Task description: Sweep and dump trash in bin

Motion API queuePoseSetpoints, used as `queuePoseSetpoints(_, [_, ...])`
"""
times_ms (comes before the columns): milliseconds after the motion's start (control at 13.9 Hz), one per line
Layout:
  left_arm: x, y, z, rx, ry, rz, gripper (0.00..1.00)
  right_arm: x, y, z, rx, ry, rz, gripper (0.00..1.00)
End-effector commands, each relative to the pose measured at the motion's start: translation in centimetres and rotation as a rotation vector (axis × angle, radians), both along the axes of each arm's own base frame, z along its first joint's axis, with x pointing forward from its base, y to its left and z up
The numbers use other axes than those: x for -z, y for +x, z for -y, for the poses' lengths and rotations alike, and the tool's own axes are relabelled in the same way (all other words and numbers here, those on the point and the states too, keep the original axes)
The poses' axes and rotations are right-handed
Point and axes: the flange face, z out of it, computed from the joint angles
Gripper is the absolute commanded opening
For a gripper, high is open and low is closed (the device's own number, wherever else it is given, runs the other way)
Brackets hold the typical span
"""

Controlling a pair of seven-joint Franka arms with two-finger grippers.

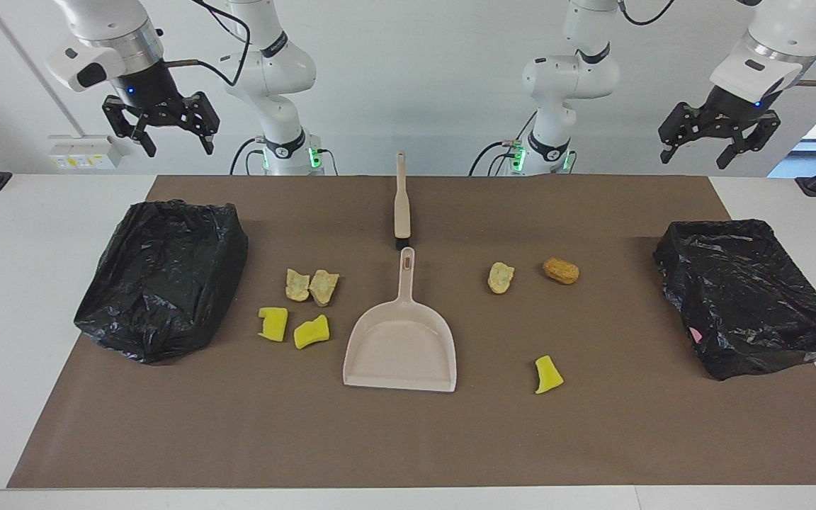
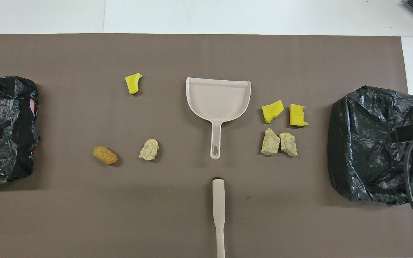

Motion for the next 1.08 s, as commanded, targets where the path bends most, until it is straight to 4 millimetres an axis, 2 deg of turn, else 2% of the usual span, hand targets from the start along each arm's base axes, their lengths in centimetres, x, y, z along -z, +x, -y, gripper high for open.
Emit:
queuePoseSetpoints(0, [0.1,-0.7,0.1,0.012,-0.005,-0.012,1.00,0.1,-0.2,0.6,-0.005,0.013,0.004,1.00])
queuePoseSetpoints(504, [-0.1,-0.9,0.9,0.022,-0.006,-0.008,1.00,0.1,-0.3,1.4,0.004,0.003,-0.001,1.00])
queuePoseSetpoints(648, [-0.1,-0.9,1.5,0.031,-0.007,-0.002,1.00,1.0,-1.2,0.1,-0.013,0.008,-0.015,1.00])
queuePoseSetpoints(791, [0.8,-1.5,3.5,0.066,-0.004,-0.017,1.00,1.2,-1.3,0.2,-0.012,0.009,-0.015,1.00])
queuePoseSetpoints(1007, [2.7,-3.9,6.9,0.117,0.005,-0.039,1.00,1.0,-1.4,0.4,-0.014,0.010,-0.023,1.00])
